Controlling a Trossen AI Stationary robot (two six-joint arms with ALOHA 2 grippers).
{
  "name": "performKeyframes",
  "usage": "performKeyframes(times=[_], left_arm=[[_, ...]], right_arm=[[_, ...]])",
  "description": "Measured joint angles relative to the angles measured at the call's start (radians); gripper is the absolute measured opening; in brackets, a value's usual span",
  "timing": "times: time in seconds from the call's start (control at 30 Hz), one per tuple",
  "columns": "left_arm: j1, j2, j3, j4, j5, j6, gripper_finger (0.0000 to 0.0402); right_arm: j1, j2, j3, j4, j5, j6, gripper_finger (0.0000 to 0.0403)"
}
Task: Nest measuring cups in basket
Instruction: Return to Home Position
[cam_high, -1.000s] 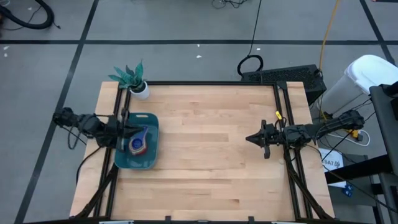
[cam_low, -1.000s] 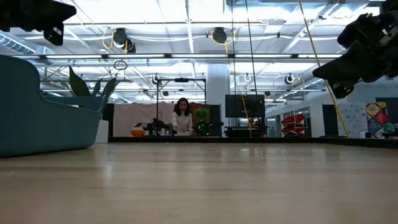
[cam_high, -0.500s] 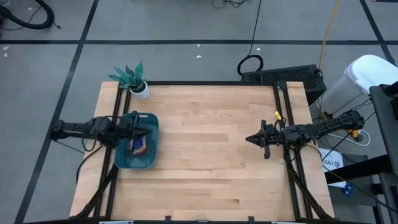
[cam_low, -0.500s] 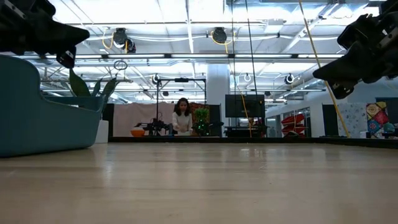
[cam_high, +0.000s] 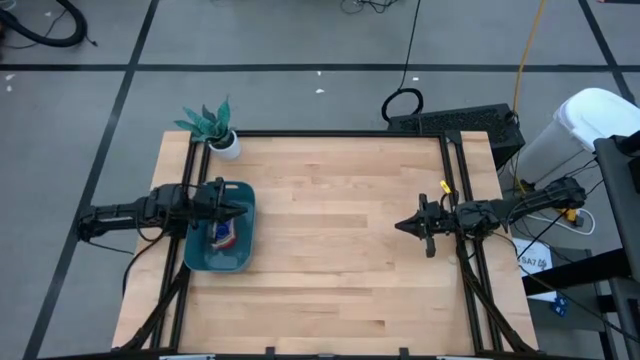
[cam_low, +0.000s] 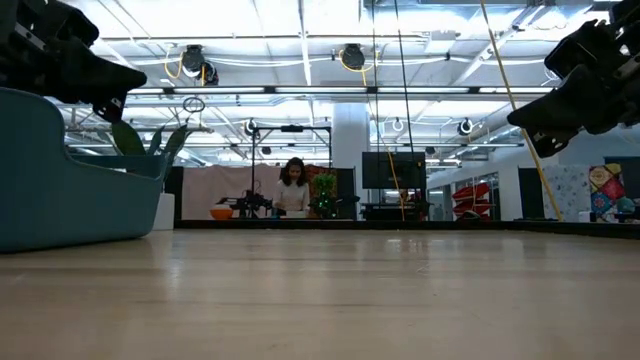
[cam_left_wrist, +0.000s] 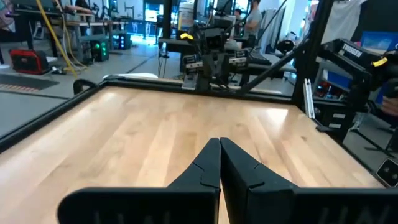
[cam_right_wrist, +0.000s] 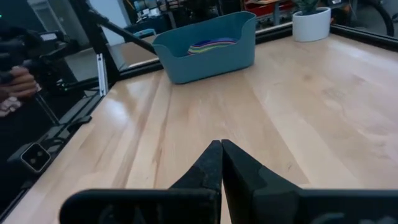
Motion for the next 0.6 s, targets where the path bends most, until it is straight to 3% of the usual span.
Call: performKeyframes(times=[0.23, 0.6], left_arm=[[0.000, 0.000, 0.000, 0.022, -0.024, 0.061, 0.0003], [0.000, 0.001, 0.000, 0.030, -0.028, 0.087, 0.0015]], right_arm=[[-0.026, 0.000, 0.000, 0.160, 0.023, -0.153, 0.0000], [-0.138, 0.000, 0.000, 0.185, -0.108, -0.182, 0.0000]])
